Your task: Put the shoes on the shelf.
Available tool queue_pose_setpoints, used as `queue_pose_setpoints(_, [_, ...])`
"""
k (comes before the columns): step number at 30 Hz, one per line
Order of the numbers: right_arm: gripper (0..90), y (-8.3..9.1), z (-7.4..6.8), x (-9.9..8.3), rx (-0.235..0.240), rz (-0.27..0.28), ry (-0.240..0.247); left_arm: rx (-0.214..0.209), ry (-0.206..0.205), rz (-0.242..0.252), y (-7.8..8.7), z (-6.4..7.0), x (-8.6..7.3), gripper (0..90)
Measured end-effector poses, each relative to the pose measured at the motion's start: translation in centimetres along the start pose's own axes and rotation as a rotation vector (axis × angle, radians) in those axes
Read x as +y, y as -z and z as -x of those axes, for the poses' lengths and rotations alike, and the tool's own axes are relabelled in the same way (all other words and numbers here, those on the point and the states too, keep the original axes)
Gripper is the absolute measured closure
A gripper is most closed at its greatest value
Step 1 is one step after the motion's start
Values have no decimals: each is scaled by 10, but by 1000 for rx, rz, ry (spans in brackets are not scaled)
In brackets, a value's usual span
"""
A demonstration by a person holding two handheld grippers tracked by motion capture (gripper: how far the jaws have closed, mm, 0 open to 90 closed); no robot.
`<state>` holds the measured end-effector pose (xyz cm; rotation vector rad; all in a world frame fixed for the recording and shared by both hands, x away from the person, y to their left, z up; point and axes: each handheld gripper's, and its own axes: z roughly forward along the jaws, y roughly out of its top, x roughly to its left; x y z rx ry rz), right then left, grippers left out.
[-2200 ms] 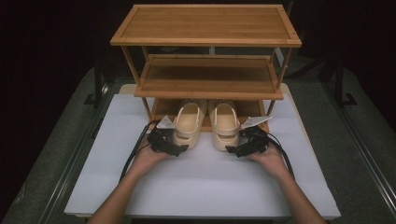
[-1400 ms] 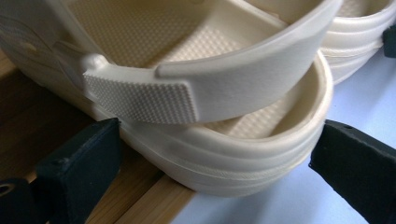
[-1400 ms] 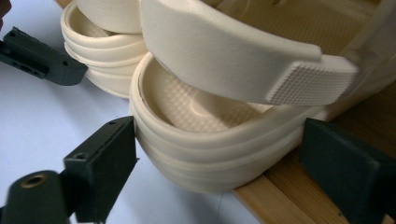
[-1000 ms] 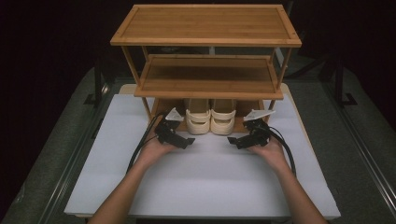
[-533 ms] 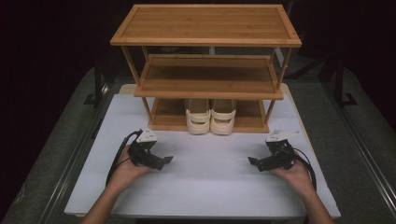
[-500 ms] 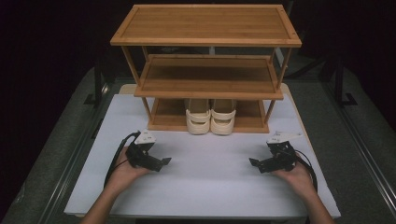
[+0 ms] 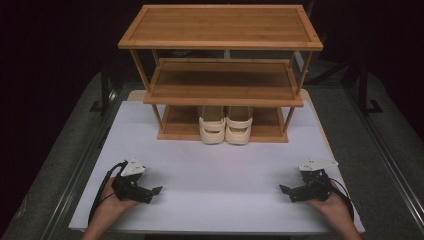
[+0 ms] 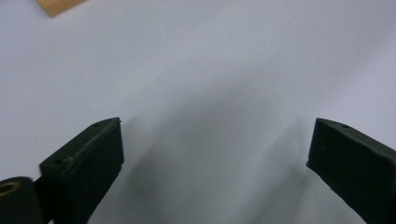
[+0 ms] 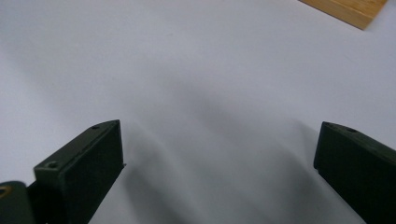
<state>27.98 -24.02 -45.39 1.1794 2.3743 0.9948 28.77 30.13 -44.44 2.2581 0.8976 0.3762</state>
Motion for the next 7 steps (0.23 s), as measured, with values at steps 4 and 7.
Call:
queue_pose_setpoints(4, [13,1,-1,-4,-10,-8,4,-5,-14,-6,-3,1,-3,10])
queue_pose_setpoints(7, [12,3,-1,-9,-22,-12,-4,-6,-12,-3,-2,1,-4,4])
